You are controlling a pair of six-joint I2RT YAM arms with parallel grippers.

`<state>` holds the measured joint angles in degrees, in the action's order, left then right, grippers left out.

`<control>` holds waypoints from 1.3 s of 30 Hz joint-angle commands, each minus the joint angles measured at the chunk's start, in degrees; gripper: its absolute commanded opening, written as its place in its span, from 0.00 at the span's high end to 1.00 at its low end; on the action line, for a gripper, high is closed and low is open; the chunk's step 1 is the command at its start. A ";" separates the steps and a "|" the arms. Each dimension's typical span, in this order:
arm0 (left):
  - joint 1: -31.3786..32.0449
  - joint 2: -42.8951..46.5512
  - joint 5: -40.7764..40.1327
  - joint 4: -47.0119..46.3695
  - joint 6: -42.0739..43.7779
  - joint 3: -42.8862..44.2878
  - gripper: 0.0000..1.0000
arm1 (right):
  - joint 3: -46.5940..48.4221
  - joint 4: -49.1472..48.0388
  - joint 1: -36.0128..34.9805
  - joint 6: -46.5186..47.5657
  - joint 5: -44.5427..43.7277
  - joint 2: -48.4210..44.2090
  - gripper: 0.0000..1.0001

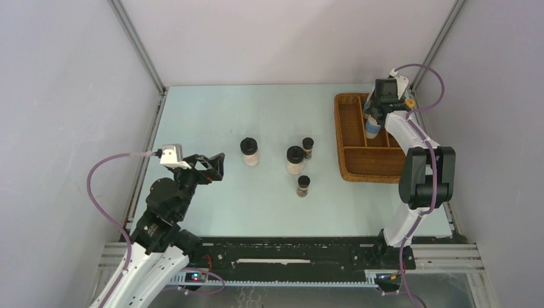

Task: Organize the condiment bottles
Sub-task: Place the bottle in the storage box.

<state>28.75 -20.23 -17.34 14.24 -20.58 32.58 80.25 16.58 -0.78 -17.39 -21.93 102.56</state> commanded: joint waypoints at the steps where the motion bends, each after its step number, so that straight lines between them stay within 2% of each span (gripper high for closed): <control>1: 0.25 -0.11 0.61 -2.38 -0.08 -1.37 0.00 | 0.52 -3.23 0.34 -1.99 -1.27 -0.05 0.98; 4: 0.25 -0.17 0.58 -2.26 -0.08 -1.37 0.00 | 0.44 -3.01 0.34 -2.36 -0.97 0.17 0.89; 8: 0.25 -0.12 0.64 -2.31 -0.03 -1.37 0.00 | 0.49 -2.80 1.84 -2.48 -0.98 0.31 0.65; 11: 0.25 -0.03 0.73 -2.25 -0.20 -1.38 0.00 | 0.45 -2.72 1.87 -2.56 -1.22 0.29 0.50; 15: 0.25 0.02 0.73 -2.20 -0.12 -1.38 0.00 | 0.44 -2.69 1.92 -2.63 -0.98 0.37 0.41; 23: 0.25 0.11 0.71 -2.21 -0.23 -1.29 0.00 | 0.47 -2.60 1.84 -2.96 0.00 0.44 0.39; 30: 0.25 0.33 0.73 -2.24 -0.20 -1.12 0.00 | 0.59 -3.07 1.42 -2.92 0.40 0.19 0.42; 36: 0.25 0.72 0.65 -2.20 -0.25 -1.20 0.00 | 0.97 -2.69 1.00 -2.84 0.62 0.31 0.52; 39: 0.25 0.96 0.71 -2.11 -0.25 -1.12 0.00 | 1.13 -2.52 0.95 -2.87 0.75 0.31 0.61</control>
<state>28.75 -20.03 -17.30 14.24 -20.58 32.58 80.25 16.43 0.60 -18.87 -21.91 102.78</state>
